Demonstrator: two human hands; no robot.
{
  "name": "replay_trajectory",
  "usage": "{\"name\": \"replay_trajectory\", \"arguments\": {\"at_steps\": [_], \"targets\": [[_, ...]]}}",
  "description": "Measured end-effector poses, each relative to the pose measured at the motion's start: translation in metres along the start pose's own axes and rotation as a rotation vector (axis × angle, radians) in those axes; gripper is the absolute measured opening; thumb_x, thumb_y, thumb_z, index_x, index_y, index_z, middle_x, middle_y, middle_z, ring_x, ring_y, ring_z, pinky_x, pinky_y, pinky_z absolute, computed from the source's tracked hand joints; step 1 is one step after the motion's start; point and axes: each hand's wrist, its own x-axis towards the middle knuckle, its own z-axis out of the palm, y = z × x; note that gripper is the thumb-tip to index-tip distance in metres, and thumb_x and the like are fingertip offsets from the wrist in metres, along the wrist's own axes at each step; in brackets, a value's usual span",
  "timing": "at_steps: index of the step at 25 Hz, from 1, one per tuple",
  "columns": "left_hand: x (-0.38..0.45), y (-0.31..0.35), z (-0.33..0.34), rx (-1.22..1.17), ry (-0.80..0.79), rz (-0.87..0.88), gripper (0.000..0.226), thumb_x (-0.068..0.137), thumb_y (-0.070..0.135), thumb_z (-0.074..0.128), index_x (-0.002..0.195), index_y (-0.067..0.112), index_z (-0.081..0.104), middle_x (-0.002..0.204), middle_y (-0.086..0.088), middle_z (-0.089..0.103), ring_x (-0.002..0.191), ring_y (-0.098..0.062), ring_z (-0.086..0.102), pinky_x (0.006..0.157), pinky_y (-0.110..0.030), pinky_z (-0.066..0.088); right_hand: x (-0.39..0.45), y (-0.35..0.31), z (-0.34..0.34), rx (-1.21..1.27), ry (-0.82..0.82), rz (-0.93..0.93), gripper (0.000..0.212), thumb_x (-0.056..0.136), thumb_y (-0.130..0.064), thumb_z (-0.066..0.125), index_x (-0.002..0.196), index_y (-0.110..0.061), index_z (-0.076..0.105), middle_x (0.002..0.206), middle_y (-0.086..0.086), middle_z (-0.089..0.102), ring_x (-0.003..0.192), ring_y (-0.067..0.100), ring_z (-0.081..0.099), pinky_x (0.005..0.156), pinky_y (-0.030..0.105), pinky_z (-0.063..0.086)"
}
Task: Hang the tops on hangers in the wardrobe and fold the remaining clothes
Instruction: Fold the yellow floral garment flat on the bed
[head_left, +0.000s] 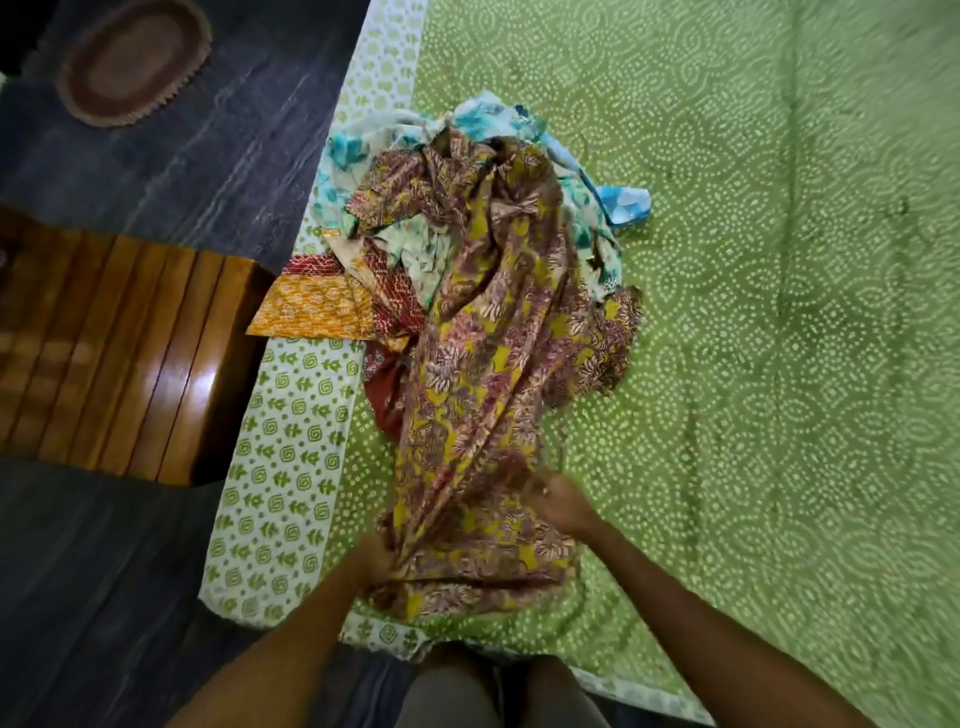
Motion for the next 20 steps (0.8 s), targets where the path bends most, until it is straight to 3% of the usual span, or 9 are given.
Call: {"name": "replay_trajectory", "arguments": {"at_steps": [2, 4, 6, 8, 10, 13, 15, 18, 20], "targets": [[0.002, -0.002, -0.017, 0.293, -0.047, -0.001, 0.04, 0.097, 0.028, 0.047, 0.13, 0.007, 0.05, 0.131, -0.014, 0.054, 0.118, -0.028, 0.052, 0.097, -0.033, 0.043, 0.021, -0.027, -0.052, 0.199, 0.37, -0.008, 0.034, 0.087, -0.021, 0.065, 0.111, 0.001, 0.057, 0.097, 0.006, 0.053, 0.089, 0.017, 0.049, 0.072, 0.026, 0.038], [0.008, 0.017, -0.045, 0.233, 0.1, -0.063, 0.041, 0.095, 0.029, 0.049, 0.124, 0.001, 0.052, 0.125, -0.017, 0.056, 0.113, -0.031, 0.054, 0.092, -0.037, 0.044, 0.048, -0.051, -0.095, 0.46, 0.523, 0.023, 0.047, 0.084, -0.021, 0.069, 0.12, 0.0, 0.047, 0.109, 0.01, 0.053, 0.097, 0.021, 0.051, 0.075, 0.03, 0.044], [0.021, 0.053, -0.076, -0.063, 0.293, -0.007, 0.044, 0.093, 0.028, 0.054, 0.124, -0.002, 0.049, 0.115, -0.017, 0.059, 0.102, -0.033, 0.058, 0.085, -0.038, 0.049, 0.071, -0.078, -0.122, 0.747, 0.456, 0.085, 0.072, 0.081, -0.028, 0.072, 0.135, -0.002, 0.032, 0.132, 0.017, 0.046, 0.115, 0.029, 0.05, 0.09, 0.041, 0.049], [0.022, 0.103, -0.103, -0.297, 0.358, 0.127, 0.045, 0.095, 0.029, 0.051, 0.131, 0.002, 0.045, 0.1, -0.008, 0.06, 0.082, -0.022, 0.059, 0.07, -0.032, 0.051, 0.09, -0.097, -0.131, 0.796, 0.356, 0.141, 0.084, 0.083, -0.029, 0.07, 0.144, -0.005, 0.019, 0.147, 0.02, 0.031, 0.126, 0.032, 0.042, 0.102, 0.048, 0.041], [0.02, 0.155, -0.122, -0.451, 0.41, 0.278, 0.048, 0.097, 0.034, 0.047, 0.137, 0.008, 0.042, 0.102, -0.004, 0.059, 0.086, -0.018, 0.059, 0.074, -0.03, 0.051, 0.095, -0.12, -0.12, 0.753, 0.409, 0.084, 0.062, 0.089, -0.015, 0.062, 0.14, -0.003, 0.028, 0.134, 0.021, 0.048, 0.102, 0.024, 0.055, 0.088, 0.037, 0.05], [0.004, 0.214, -0.141, -0.679, 0.425, 0.409, 0.057, 0.094, 0.045, 0.046, 0.141, 0.012, 0.037, 0.135, -0.009, 0.05, 0.12, -0.025, 0.05, 0.095, -0.036, 0.044, 0.066, -0.14, -0.054, 0.388, 0.538, -0.141, 0.041, 0.098, -0.015, 0.045, 0.138, -0.017, 0.033, 0.075, 0.0, 0.058, 0.052, 0.004, 0.051, 0.045, 0.024, 0.043], [0.001, 0.225, -0.141, -0.725, 0.403, 0.473, 0.068, 0.09, 0.046, 0.054, 0.145, 0.014, 0.028, 0.145, -0.007, 0.038, 0.128, -0.021, 0.04, 0.098, -0.032, 0.037, 0.035, -0.127, 0.007, 0.185, 0.275, -0.294, 0.025, 0.101, -0.017, 0.038, 0.125, -0.019, 0.045, 0.074, 0.002, 0.061, 0.055, 0.004, 0.059, 0.048, 0.028, 0.044], [0.012, 0.202, -0.124, -0.624, 0.393, 0.356, 0.073, 0.084, 0.021, 0.069, 0.143, 0.016, 0.026, 0.135, -0.009, 0.046, 0.108, -0.018, 0.051, 0.092, -0.035, 0.046, 0.002, -0.078, 0.07, -0.164, -0.151, -0.311, 0.031, 0.093, -0.016, 0.048, 0.122, -0.005, 0.053, 0.108, 0.018, 0.064, 0.096, 0.033, 0.062, 0.073, 0.035, 0.046], [0.016, 0.17, -0.104, -0.775, 0.367, 0.144, 0.06, 0.086, 0.018, 0.066, 0.138, 0.016, 0.037, 0.132, -0.018, 0.051, 0.089, -0.025, 0.061, 0.076, -0.04, 0.055, 0.0, -0.051, 0.071, -0.227, -0.287, -0.179, 0.037, 0.087, -0.031, 0.055, 0.113, -0.005, 0.059, 0.09, 0.014, 0.062, 0.089, 0.03, 0.059, 0.064, 0.031, 0.04]]}}
